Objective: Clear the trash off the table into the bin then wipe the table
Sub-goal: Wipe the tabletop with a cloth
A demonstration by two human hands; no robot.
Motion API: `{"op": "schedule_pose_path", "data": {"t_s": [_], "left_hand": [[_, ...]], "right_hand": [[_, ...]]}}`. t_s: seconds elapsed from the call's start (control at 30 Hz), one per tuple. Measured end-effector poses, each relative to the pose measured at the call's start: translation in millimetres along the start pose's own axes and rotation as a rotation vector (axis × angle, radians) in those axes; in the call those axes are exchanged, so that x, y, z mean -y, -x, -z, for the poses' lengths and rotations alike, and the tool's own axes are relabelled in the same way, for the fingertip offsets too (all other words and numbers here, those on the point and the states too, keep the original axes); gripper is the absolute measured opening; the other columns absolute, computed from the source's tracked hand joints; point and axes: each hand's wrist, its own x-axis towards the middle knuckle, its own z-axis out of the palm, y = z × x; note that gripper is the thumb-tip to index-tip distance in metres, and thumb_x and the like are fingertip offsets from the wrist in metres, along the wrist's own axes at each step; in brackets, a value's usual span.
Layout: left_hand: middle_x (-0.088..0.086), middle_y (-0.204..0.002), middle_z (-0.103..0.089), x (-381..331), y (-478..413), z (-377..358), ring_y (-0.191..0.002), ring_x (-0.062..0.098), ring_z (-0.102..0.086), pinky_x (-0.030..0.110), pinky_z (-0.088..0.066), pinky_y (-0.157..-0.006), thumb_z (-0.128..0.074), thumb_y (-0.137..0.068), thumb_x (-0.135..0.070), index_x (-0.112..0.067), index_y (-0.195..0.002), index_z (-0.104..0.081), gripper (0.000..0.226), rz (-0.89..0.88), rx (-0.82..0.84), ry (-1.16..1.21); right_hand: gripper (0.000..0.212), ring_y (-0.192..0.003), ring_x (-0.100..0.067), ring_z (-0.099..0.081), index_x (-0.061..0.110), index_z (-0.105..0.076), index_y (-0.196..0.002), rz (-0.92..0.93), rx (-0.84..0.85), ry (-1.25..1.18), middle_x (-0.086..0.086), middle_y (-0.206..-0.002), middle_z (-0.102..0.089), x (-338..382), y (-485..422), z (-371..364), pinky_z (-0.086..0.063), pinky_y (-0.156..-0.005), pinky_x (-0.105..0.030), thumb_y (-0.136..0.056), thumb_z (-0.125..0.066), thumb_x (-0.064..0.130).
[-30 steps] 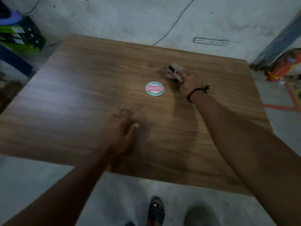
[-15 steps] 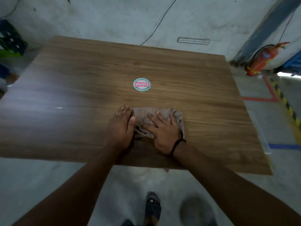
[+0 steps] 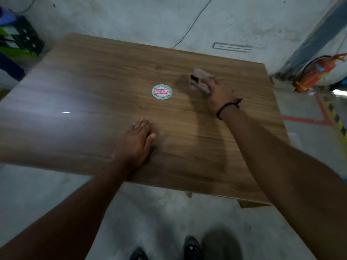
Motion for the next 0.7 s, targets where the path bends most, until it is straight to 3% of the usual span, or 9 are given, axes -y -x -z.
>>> {"op": "schedule_pose_path", "data": {"t_s": [0.1, 0.27, 0.4, 0.5, 0.57, 0.7], "left_hand": [[0.013, -0.152, -0.033, -1, 2, -2, -0.143, 0.022, -0.023, 0.022, -0.005, -0.114, -0.016, -0.09, -0.053, -0.005, -0.143, -0.037, 0.074, 0.005, -0.001, -0.012], [0.012, -0.151, -0.034, -8, 3, -1, -0.143, 0.02, -0.023, 0.02, -0.003, -0.113, -0.03, -0.095, -0.04, -0.005, -0.142, -0.039, 0.059, 0.024, -0.033, 0.004], [0.011, -0.152, -0.032, -11, 0, 1, -0.143, 0.02, -0.021, 0.019, -0.003, -0.113, -0.029, -0.096, -0.04, -0.005, -0.143, -0.037, 0.06, 0.027, -0.031, -0.022], [0.014, -0.15, -0.035, -10, -1, 0, -0.142, 0.024, -0.026, 0.022, -0.005, -0.114, -0.029, -0.094, -0.04, -0.003, -0.141, -0.041, 0.061, 0.012, -0.021, -0.084], [0.014, -0.15, -0.036, -10, -1, 0, -0.141, 0.025, -0.028, 0.025, -0.008, -0.115, -0.028, -0.092, -0.04, -0.004, -0.14, -0.042, 0.062, 0.018, -0.007, -0.121], [0.014, -0.15, -0.036, -14, -3, 2, -0.141, 0.026, -0.028, 0.028, -0.01, -0.115, -0.026, -0.09, -0.042, -0.003, -0.14, -0.042, 0.065, 0.045, 0.015, -0.151]], "right_hand": [[0.062, -0.139, -0.036, -0.027, 0.046, -0.036, -0.136, -0.033, 0.127, -0.011, -0.005, -0.153, -0.031, -14, -43, -25, -0.024, -0.11, -0.06, -0.085, -0.043, 0.012], [0.054, -0.143, -0.03, -0.019, 0.042, -0.029, -0.143, 0.022, 0.244, 0.161, 0.005, -0.157, -0.021, -12, -39, -39, -0.018, -0.11, -0.065, -0.09, -0.039, 0.032], [0.052, -0.142, -0.026, -0.024, 0.044, -0.036, -0.139, 0.218, 0.203, 0.198, 0.006, -0.156, -0.027, 7, 32, -31, -0.021, -0.108, -0.064, -0.088, -0.038, 0.039], [0.068, -0.146, -0.023, -0.016, 0.046, -0.033, -0.141, 0.329, 0.263, 0.197, 0.007, -0.159, -0.02, 18, 106, -28, -0.011, -0.112, -0.061, -0.077, -0.011, 0.046], [0.074, -0.147, -0.025, -0.014, 0.048, -0.032, -0.142, 0.419, 0.292, 0.172, 0.005, -0.16, -0.02, 23, 147, -25, -0.006, -0.112, -0.061, -0.073, -0.005, 0.05], [0.066, -0.147, -0.027, -0.015, 0.049, -0.035, -0.14, 0.503, 0.325, 0.131, 0.003, -0.158, -0.024, 19, 187, -27, 0.0, -0.11, -0.064, -0.076, -0.019, 0.041]]}}
